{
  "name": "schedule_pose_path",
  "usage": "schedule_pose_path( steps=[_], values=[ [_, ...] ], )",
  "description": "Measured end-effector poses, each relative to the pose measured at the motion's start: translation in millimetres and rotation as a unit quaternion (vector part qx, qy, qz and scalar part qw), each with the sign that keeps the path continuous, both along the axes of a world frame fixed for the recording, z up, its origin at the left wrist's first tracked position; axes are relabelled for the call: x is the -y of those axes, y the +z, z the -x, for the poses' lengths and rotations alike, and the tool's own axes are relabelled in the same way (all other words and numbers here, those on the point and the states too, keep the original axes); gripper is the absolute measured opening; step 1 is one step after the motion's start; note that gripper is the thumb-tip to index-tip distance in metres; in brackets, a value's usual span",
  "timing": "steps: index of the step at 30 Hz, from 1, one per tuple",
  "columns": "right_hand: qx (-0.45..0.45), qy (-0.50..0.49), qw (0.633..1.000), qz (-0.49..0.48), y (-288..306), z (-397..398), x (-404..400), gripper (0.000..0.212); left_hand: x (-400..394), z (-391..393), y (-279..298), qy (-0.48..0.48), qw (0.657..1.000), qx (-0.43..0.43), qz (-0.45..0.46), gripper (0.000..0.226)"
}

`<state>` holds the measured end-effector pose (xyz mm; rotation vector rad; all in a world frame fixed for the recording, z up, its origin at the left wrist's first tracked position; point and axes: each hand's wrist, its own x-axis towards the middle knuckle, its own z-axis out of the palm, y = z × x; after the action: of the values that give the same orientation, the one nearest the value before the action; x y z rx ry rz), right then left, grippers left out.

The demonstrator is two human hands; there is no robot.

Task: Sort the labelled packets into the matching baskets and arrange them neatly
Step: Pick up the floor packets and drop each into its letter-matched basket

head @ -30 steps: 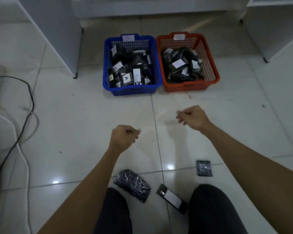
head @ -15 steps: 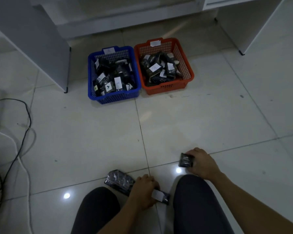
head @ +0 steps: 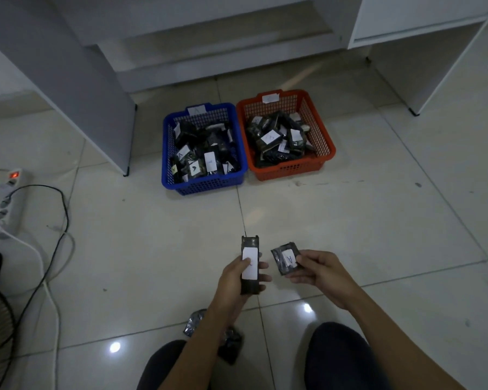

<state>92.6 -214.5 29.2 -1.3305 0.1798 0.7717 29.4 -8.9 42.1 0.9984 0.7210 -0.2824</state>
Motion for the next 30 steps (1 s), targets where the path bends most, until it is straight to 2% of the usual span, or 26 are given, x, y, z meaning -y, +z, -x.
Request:
schedule_pose_path(
  steps=[3,7,12,17,21,26,30],
  values=[
    [-0.002,-0.03,0.999,-0.012,6,-4,-12,0.022,-6,-4,6,0.045,0.998,-0.011,0.049,0.031],
    [-0.015,-0.041,0.999,-0.018,13,-8,-26,0.019,-16,-3,16,0.068,0.996,-0.013,0.05,0.031],
    [-0.016,-0.049,0.998,-0.034,22,-10,-47,0.023,-31,0,14,0.027,0.999,0.016,-0.029,0.031],
    [-0.022,-0.076,0.997,-0.005,22,-20,-70,0.02,-55,-7,17,0.093,0.992,0.04,-0.081,0.019],
    [0.0,-0.098,0.994,0.055,28,-56,-100,0.015,-101,-52,21,0.143,0.978,0.07,-0.138,0.016],
    [0.055,-0.09,0.988,0.115,30,-139,-162,0.02,-184,-154,18,0.187,0.956,0.072,-0.212,0.028],
    [0.103,-0.082,0.976,0.172,17,-206,-224,0.024,-235,-230,7,0.132,0.936,0.023,-0.325,0.028]
  ],
)
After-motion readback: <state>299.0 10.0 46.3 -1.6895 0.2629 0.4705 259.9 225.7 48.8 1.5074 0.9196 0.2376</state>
